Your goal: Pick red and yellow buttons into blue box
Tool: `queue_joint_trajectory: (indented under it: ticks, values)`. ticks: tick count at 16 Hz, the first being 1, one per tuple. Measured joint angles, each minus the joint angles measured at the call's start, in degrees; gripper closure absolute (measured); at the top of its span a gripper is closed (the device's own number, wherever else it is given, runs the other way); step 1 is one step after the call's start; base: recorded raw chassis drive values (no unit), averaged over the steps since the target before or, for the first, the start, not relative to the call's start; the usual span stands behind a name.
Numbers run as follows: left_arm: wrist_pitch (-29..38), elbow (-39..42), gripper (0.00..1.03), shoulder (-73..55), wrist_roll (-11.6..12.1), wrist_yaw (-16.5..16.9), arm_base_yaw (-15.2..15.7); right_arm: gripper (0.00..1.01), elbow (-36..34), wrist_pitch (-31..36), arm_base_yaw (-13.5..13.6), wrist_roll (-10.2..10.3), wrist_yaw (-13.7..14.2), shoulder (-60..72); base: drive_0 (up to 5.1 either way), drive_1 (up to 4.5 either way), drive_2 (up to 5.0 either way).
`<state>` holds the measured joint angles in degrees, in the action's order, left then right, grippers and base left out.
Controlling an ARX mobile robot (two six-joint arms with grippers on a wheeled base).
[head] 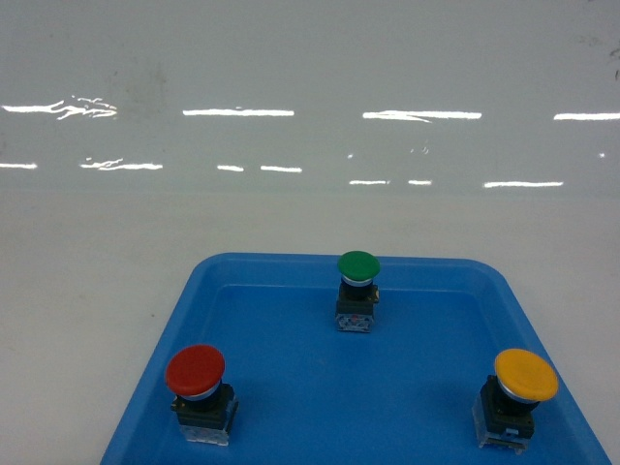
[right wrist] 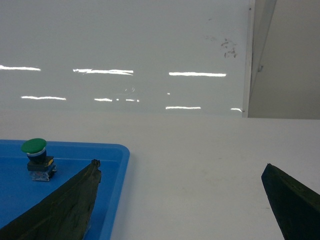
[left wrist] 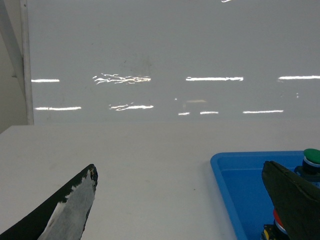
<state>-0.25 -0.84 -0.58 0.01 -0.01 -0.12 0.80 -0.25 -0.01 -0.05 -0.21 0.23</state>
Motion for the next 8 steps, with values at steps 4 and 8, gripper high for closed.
queue_joint_trajectory:
  ticks: [4, 8]
  values:
    - [0.0, 0.0, 0.05, 0.0, 0.0, -0.02, 0.0, 0.03, 0.0, 0.0, 0.0, 0.0, 0.0, 0.0, 0.0, 0.0, 0.0]
    - [11.41, -2.14, 0.05, -13.73, 0.04, -0.04, -3.02, 0.03, 2.32, 17.09, 10.49, -1.86, 2.91, 21.7, 0.0, 0.0, 0.0]
